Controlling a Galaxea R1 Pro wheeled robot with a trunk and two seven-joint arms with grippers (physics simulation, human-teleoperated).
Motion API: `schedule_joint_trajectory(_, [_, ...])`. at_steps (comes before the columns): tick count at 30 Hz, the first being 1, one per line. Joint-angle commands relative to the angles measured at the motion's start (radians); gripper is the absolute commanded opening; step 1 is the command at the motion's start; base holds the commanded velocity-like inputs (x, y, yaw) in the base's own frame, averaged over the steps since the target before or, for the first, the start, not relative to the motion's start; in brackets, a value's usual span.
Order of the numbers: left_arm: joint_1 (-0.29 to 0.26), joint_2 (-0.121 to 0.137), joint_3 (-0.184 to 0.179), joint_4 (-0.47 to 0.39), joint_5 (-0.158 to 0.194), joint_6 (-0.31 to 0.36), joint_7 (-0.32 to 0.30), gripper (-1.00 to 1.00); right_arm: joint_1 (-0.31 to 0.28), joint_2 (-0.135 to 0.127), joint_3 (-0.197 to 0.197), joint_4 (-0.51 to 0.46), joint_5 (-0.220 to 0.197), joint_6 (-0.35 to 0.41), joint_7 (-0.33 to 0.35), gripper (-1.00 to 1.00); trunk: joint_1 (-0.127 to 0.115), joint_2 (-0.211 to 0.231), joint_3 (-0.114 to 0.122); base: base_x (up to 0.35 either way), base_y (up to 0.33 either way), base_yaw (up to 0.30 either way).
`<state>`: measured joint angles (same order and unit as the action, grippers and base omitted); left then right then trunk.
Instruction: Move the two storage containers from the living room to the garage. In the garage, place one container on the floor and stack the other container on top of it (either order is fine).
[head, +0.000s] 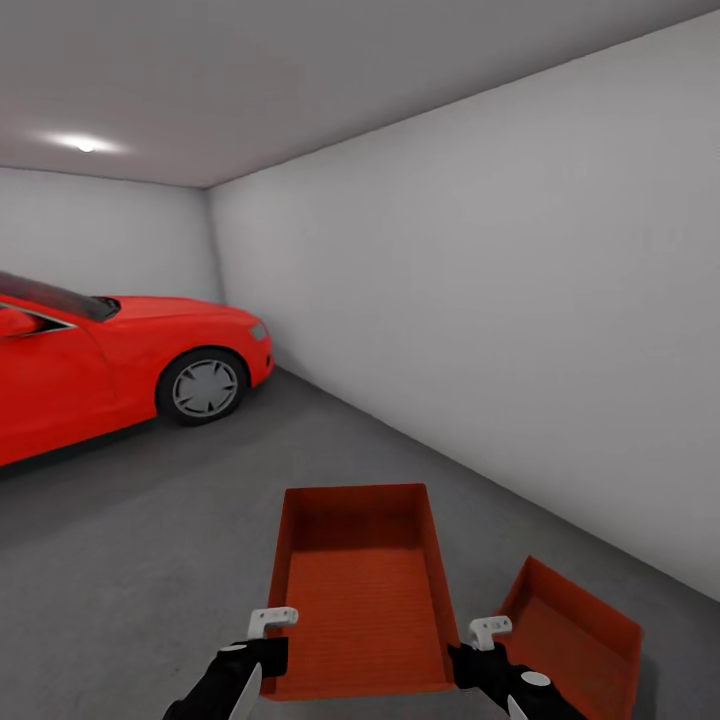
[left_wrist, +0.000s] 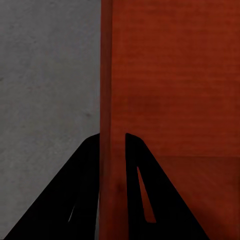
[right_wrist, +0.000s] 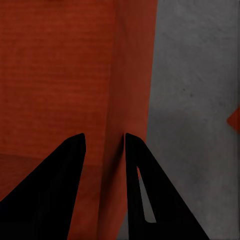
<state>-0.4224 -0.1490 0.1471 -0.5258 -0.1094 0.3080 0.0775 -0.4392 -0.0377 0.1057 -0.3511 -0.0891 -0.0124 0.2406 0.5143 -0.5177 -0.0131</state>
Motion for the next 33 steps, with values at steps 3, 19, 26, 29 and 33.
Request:
schedule_joint_trajectory(3, [-0.001,-0.003,0.02,-0.028,-0.01,0.0,0.002,-1.0,0.0,0.012,0.017,0.003,-0.009,-0.001,0.022,-1.0,0.001,-0.001,-0.002,0.302,-0.135,-0.086])
schedule_joint_trajectory(19, [-0.001,-0.001,0.02,-0.028,-0.009,0.001,0.002,-1.0,0.0,0.012,0.017,0.003,-0.009,-0.001,0.022,-1.0,0.001,-0.001,-0.003,0.149,-0.062,-0.039])
schedule_joint_trajectory(26, [-0.001,0.0,0.02,-0.028,-0.009,0.002,0.002,-1.0,0.0,0.012,0.017,0.003,-0.009,-0.001,0.022,-1.0,0.001,-0.001,-0.003,0.0,0.0,-0.164])
schedule_joint_trajectory(29, [-0.001,-0.001,0.02,-0.028,-0.009,0.002,0.001,-1.0,0.0,0.012,0.017,0.003,-0.009,-0.001,0.022,-1.0,0.001,-0.001,-0.003,0.0,0.0,-0.27])
schedule_joint_trajectory(33, [-0.001,-0.001,0.02,-0.028,-0.009,0.002,0.001,-1.0,0.0,0.012,0.017,0.003,-0.009,-0.001,0.021,-1.0,0.001,-0.001,-0.003,0.0,0.0,-0.288])
